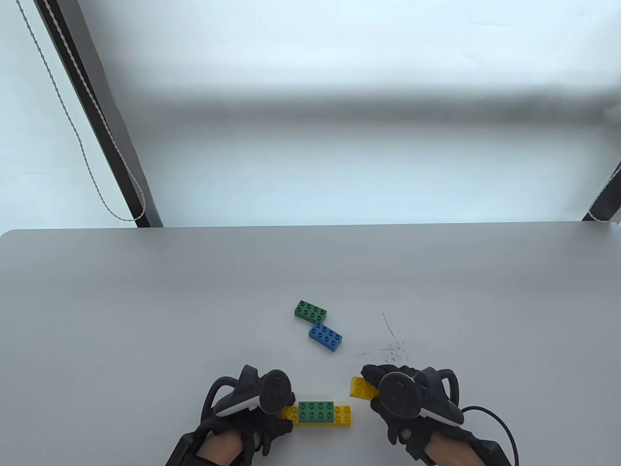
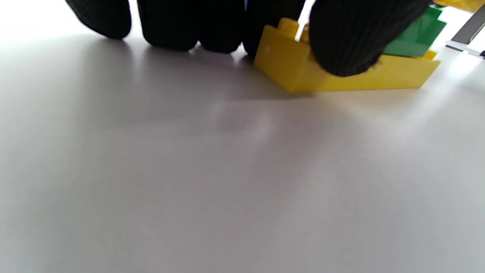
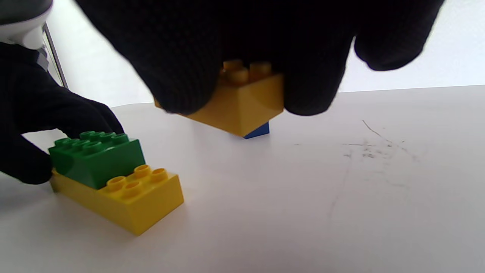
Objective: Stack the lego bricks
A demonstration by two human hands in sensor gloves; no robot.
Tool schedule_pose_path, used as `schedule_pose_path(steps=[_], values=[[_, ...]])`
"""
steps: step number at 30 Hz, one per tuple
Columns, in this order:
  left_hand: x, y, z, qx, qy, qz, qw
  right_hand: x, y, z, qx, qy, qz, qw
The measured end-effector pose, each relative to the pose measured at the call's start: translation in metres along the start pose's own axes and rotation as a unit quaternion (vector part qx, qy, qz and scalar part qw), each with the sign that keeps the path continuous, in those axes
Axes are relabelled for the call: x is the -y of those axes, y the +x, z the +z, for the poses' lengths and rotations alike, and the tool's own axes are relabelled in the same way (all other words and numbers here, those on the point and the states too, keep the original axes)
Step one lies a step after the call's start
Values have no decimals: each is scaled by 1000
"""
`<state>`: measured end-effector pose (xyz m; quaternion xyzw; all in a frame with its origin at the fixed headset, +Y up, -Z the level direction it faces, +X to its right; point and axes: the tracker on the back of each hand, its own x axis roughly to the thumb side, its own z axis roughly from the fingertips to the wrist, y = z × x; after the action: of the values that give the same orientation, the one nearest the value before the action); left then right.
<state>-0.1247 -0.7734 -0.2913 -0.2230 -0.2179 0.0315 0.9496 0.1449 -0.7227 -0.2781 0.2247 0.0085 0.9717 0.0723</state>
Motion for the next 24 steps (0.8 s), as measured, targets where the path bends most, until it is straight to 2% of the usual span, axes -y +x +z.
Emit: schedule_pose_path(steps=[14,24], values=[[0,0,0,0,0,1,1000,-19,0,5,15,58,8,998],[0,0,0,0,0,1,1000,-30,2,3,19,74,16,997]])
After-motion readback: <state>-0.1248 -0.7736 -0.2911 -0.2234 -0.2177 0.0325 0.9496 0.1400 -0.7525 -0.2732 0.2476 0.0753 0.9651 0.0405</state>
